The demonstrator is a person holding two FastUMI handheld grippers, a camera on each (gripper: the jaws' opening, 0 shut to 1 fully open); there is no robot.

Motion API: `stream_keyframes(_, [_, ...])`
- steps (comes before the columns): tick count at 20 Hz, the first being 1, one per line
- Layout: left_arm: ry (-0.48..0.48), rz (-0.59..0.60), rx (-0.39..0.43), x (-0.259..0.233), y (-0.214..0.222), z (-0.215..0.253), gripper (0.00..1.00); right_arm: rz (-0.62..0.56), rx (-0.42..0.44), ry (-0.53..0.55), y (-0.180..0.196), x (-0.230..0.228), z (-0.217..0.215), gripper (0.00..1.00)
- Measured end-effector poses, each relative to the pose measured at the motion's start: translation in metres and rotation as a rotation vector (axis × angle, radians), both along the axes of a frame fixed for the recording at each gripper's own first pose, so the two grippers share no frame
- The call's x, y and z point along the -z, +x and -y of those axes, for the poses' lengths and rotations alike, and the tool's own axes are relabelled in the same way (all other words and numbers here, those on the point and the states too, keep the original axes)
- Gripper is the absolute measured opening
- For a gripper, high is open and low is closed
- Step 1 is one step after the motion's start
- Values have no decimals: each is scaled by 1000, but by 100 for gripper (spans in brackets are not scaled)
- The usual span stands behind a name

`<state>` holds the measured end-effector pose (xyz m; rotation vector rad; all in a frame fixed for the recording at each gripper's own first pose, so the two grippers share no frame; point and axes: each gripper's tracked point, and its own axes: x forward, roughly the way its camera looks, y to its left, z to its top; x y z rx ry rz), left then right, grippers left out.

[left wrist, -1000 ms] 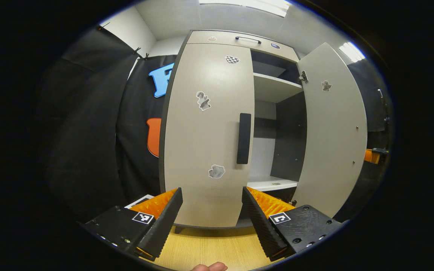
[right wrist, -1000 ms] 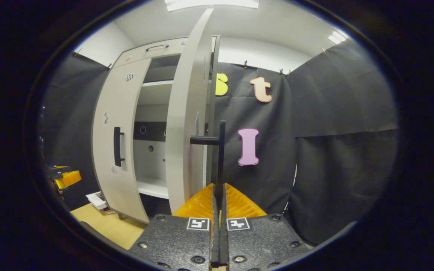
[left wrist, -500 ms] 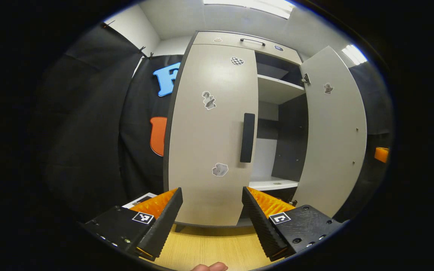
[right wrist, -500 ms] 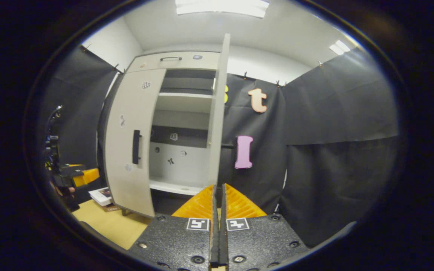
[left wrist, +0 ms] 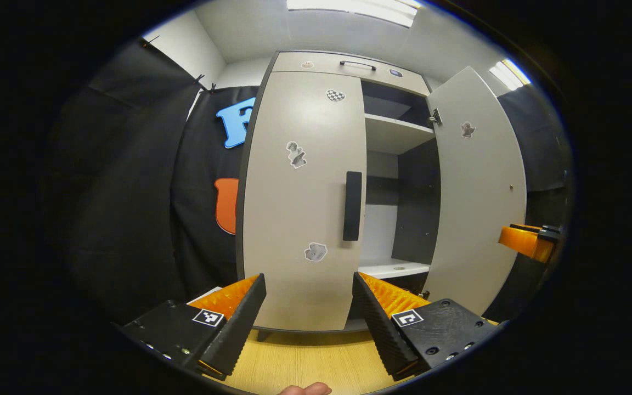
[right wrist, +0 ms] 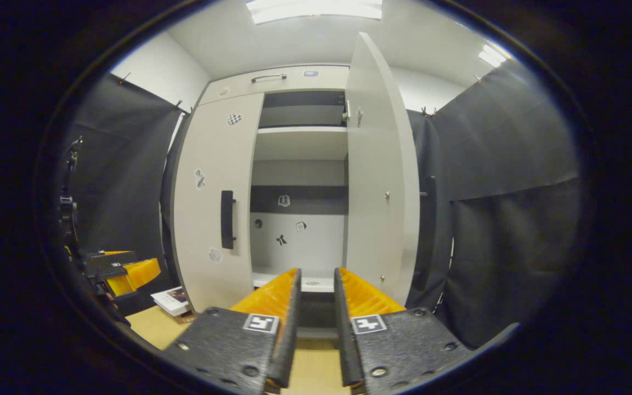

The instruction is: Open the right door of the double-door shoe cabinet with the right hand, and open the left door with the left hand.

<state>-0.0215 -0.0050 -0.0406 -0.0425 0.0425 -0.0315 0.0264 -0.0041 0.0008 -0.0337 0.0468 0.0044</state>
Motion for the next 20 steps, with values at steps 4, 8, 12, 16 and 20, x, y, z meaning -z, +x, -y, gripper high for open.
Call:
stream_keyframes(4, [-12,16,18,-9,11,10,95,10,56,-41,0,0,14,73])
stream_keyframes(8, [-18,44,66,-39,51,32,95,9,24,-5,0,1,4,78])
stream_keyframes(12, [17,90,54,-69,90,40,95,8,29,-22,-5,2,8,78])
stream_keyframes(16, [16,97,77,-82,105,56,95,2,40,-26,-8,4,13,78])
stream_keyframes(20, [29,120,98,-90,112,71,95,-9,53,3,-9,7,15,78])
